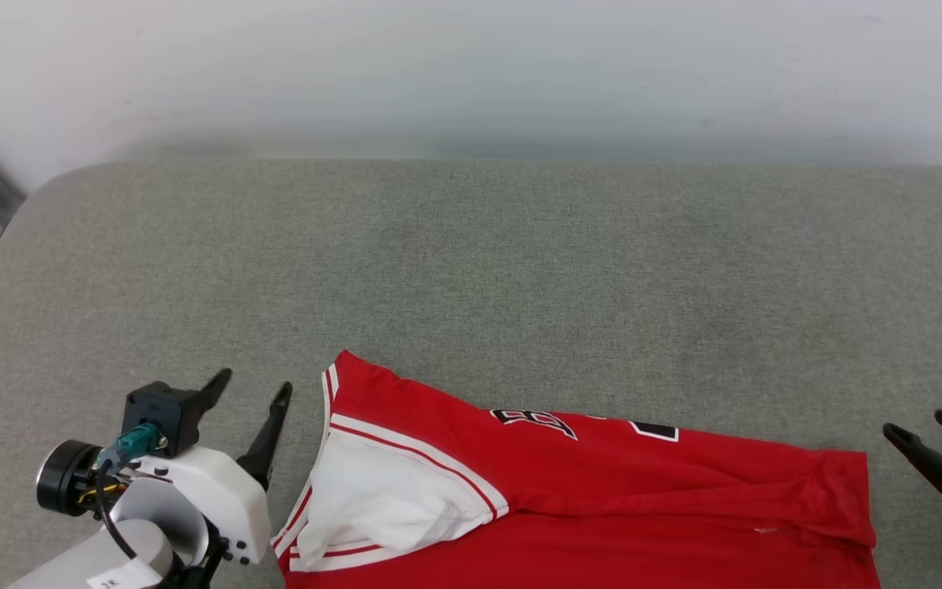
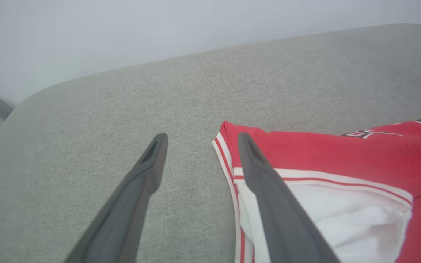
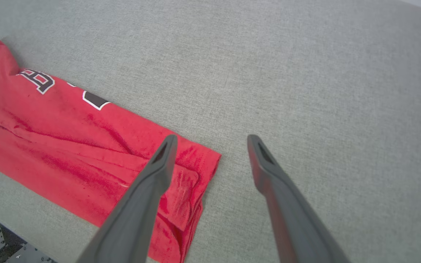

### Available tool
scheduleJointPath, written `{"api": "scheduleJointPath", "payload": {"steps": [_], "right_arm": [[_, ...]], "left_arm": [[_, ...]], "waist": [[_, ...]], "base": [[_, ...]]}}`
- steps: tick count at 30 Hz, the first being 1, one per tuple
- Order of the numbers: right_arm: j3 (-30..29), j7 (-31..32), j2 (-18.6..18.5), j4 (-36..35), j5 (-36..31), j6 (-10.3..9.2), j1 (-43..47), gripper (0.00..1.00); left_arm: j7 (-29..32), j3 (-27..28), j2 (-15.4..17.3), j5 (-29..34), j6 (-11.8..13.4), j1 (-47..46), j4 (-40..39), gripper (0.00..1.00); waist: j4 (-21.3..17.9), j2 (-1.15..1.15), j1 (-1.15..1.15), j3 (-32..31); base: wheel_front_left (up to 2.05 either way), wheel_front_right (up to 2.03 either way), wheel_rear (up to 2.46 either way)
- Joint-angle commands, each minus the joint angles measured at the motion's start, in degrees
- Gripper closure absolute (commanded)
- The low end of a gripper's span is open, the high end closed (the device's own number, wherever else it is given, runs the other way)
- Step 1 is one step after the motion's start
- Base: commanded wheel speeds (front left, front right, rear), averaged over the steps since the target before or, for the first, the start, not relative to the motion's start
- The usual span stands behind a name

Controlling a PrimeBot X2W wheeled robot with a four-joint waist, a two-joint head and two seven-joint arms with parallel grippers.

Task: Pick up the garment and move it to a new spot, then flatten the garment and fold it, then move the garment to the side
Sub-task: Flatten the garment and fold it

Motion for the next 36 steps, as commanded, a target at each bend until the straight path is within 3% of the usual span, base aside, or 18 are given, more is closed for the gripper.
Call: {"api": "scheduleJointPath", "payload": {"steps": [1, 7, 12, 14, 22, 29, 30, 31, 32, 35, 36], "right_arm": [[-1.7, 0.7, 0.9, 1.3, 1.4, -0.03, 1.8, 0.00], [-5.7, 5.0, 3.3, 5.7, 6.0, -0.03, 5.3, 0.00], [-6.6, 7.9, 5.8, 7.5, 8.7, -0.03, 6.2, 0.00], [-6.6, 9.7, 7.9, 8.7, 10.5, -0.03, 6.4, 0.00], [-4.4, 15.3, 12.9, 9.7, 16.4, -0.02, 7.3, 0.00], [-1.8, 17.8, 14.0, 9.8, 17.3, -0.04, 6.2, 0.00], [-1.5, 17.8, 14.0, 9.8, 17.2, -0.05, 5.9, 0.07], [-1.4, 17.5, 13.9, 9.9, 16.9, -0.05, 5.6, 0.66], [-1.3, 17.2, 13.9, 10.1, 16.9, -0.04, 5.3, 1.00], [-1.0, 16.5, 13.7, 10.3, 16.9, -0.03, 4.3, 1.00], [-1.3, 15.5, 13.2, 10.2, 17.7, -0.05, 3.5, 1.00]], "left_arm": [[-1.2, 1.6, -1.2, 1.0, 1.8, 1.2, 0.1, 0.00], [-2.2, 10.8, -5.5, 9.0, 7.7, 5.3, -1.0, 0.00], [-2.2, 18.4, -9.0, 15.9, 9.1, 9.7, -2.3, 0.00], [-2.2, 23.2, -11.9, 20.6, 8.8, 12.9, -3.0, 0.00], [-2.2, 31.8, -18.6, 30.0, 5.9, 18.4, -3.2, 0.00], [-2.2, 37.4, -24.8, 37.5, 2.4, 21.8, -2.6, 0.00], [-2.2, 37.9, -25.6, 38.5, 1.9, 22.2, -2.4, 0.00], [-2.2, 38.4, -26.5, 39.5, 1.5, 22.6, -2.5, 0.00], [-2.2, 39.0, -27.2, 40.3, 1.0, 23.0, -2.4, 0.00], [-2.2, 40.5, -29.2, 42.9, -0.8, 23.4, -1.6, 0.00], [-2.2, 42.0, -30.9, 45.0, -2.5, 24.0, -1.0, 0.00]], "waist": [[0.2, 0.00, 0.00, 0.2], [1.3, 0.00, 0.00, 1.3], [1.9, 0.00, 0.00, 2.0], [2.4, 0.00, 0.00, 2.6], [3.6, 0.00, 0.00, 3.5], [4.1, 0.00, 0.00, 4.1], [4.1, 0.00, 0.00, 4.1], [4.2, 0.00, 0.00, 4.1], [4.2, 0.00, 0.00, 4.0], [4.2, 0.00, 0.00, 3.8], [4.0, 0.00, 0.00, 3.4]], "base": [[0.00, 0.00, 0.00], [0.00, 0.00, 0.00], [0.00, 0.00, 0.00], [0.00, 0.00, 0.00], [0.00, 0.00, 0.00], [0.00, 0.00, 0.00], [0.00, 0.00, 0.00], [0.00, 0.00, 0.00], [0.00, 0.00, 0.00], [0.00, 0.00, 0.00], [0.00, 0.00, 0.00]]}}
